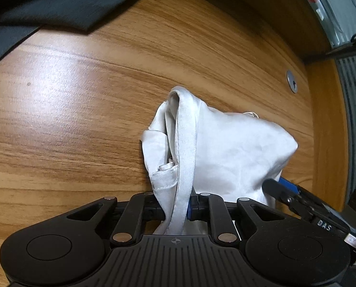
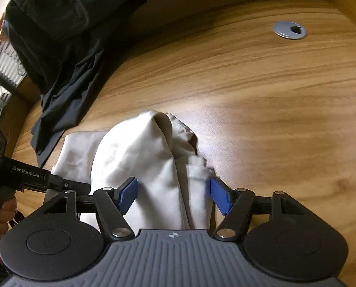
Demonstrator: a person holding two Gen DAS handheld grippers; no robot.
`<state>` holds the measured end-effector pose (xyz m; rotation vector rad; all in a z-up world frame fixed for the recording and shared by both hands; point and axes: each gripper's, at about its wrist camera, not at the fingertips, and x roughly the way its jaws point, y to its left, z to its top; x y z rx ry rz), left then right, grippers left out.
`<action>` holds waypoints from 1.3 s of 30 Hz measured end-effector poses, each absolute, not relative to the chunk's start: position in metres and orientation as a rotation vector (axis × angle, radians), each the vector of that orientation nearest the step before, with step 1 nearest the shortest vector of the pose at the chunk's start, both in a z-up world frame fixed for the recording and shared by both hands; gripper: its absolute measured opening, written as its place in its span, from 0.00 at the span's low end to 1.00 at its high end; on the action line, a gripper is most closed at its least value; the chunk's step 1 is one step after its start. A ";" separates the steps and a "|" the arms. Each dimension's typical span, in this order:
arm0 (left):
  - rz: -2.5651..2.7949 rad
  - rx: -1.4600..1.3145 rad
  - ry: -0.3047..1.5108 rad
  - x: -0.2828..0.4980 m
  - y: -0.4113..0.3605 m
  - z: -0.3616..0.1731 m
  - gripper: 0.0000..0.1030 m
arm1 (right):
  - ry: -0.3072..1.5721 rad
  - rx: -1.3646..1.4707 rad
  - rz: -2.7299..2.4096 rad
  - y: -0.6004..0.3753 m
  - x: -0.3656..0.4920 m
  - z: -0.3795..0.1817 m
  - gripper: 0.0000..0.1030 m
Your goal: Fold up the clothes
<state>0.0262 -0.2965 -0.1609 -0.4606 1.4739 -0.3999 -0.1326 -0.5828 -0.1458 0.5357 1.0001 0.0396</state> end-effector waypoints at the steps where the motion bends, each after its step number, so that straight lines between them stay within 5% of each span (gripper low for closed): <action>1: -0.398 -0.469 1.474 0.026 -0.295 -0.161 0.17 | 0.996 0.527 0.048 -0.583 -0.130 -0.145 0.71; 19: -0.340 -0.497 1.477 0.024 -0.299 -0.162 0.18 | 1.088 0.469 0.312 -0.590 -0.068 -0.150 0.71; 29: -0.383 -0.513 1.461 0.026 -0.305 -0.162 0.27 | 1.096 0.411 0.396 -0.572 -0.078 -0.150 0.71; 31: -0.376 -0.526 1.462 0.026 -0.308 -0.161 0.31 | 1.080 0.391 0.382 -0.563 -0.076 -0.150 0.66; 33: -0.361 -0.517 1.459 0.025 -0.312 -0.159 0.30 | 1.071 0.391 0.328 -0.560 -0.076 -0.149 0.41; 36: -0.333 -0.466 1.423 0.021 -0.326 -0.150 0.16 | 1.042 0.476 0.290 -0.571 -0.084 -0.147 0.18; 39: -0.352 -0.434 1.378 0.016 -0.337 -0.134 0.11 | 1.003 0.480 0.254 -0.576 -0.096 -0.133 0.13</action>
